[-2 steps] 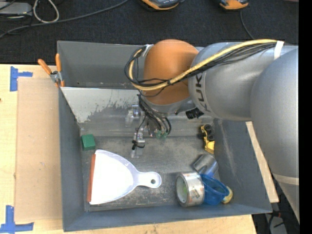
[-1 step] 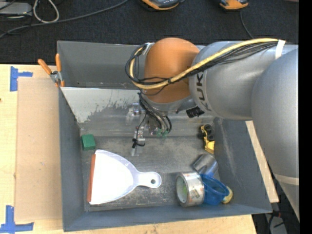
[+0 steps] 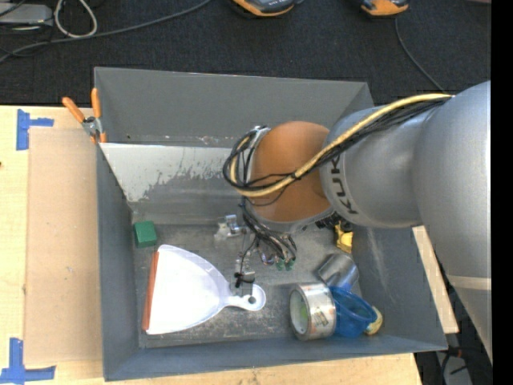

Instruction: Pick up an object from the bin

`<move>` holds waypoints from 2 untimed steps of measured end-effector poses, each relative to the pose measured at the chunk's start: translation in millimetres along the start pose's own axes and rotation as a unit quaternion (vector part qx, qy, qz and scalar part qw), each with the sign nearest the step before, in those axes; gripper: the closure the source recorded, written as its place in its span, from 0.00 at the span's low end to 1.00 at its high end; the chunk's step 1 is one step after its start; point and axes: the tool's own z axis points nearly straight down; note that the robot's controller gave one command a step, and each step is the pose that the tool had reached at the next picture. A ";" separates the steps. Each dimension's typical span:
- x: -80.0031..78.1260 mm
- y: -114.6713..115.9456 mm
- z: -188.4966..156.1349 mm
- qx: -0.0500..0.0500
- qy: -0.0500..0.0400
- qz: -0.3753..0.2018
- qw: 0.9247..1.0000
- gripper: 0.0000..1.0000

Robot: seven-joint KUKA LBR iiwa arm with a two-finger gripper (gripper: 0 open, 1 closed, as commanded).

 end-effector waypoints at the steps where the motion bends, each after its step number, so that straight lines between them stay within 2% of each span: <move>1: 42.4 -3.6 -1.9 0.000 -0.003 -0.152 0.988 0.00; 2: 79.9 13.4 5.0 0.001 0.004 -0.127 0.992 0.00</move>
Offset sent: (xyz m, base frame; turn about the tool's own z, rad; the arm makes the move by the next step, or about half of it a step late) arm -0.0802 0.0015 -0.0036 -0.2557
